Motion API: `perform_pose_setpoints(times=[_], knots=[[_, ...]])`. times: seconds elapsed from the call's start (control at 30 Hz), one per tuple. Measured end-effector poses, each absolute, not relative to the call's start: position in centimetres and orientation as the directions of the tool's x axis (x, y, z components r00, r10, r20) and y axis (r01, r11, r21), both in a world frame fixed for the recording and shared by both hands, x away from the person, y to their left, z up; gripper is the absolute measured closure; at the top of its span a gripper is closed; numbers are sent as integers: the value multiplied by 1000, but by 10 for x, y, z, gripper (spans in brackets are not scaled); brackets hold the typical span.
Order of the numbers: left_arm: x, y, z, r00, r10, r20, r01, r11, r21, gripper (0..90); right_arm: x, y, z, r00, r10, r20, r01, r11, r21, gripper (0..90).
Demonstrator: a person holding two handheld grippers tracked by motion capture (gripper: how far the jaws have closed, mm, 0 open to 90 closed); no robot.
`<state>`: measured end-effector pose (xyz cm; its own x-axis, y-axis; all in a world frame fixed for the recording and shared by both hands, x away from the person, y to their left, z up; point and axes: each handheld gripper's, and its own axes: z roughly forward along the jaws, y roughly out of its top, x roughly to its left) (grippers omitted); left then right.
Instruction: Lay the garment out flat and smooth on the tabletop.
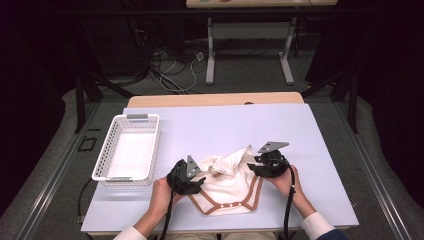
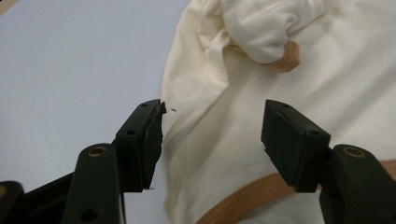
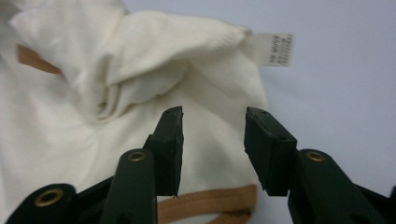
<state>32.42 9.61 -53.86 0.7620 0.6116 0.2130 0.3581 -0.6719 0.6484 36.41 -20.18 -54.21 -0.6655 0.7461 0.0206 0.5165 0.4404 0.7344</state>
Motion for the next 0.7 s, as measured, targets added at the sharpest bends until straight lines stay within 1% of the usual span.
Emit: perform_pose_setpoints(times=[0.07,0.2,0.33,0.4,0.43,0.47,0.53,0.6,0.7], knots=[[326,92,-541,765,607,216,357,-679,642,420,362,-196,-541,-693,721,26,497,451,741,532],[334,88,-544,767,603,219,357,-685,635,484,359,-181,-540,-736,676,40,475,473,742,456],[342,91,-547,764,615,197,381,-676,631,534,361,-168,-542,-752,658,41,474,496,728,453],[345,93,-548,764,617,187,389,-673,629,564,364,-163,-544,-752,656,54,482,493,724,519],[346,95,-549,762,621,185,394,-671,629,575,365,-161,-545,-748,662,53,483,487,728,566],[347,96,-550,763,620,182,395,-670,628,595,366,-160,-546,-746,664,42,481,494,724,635],[350,98,-552,759,629,170,407,-661,630,624,367,-160,-547,-739,672,52,490,482,726,725],[352,99,-552,759,630,164,411,-659,631,663,367,-160,-547,-729,682,60,500,470,727,781],[353,99,-553,755,636,160,415,-653,633,709,369,-161,-545,-722,688,66,494,446,746,812]])
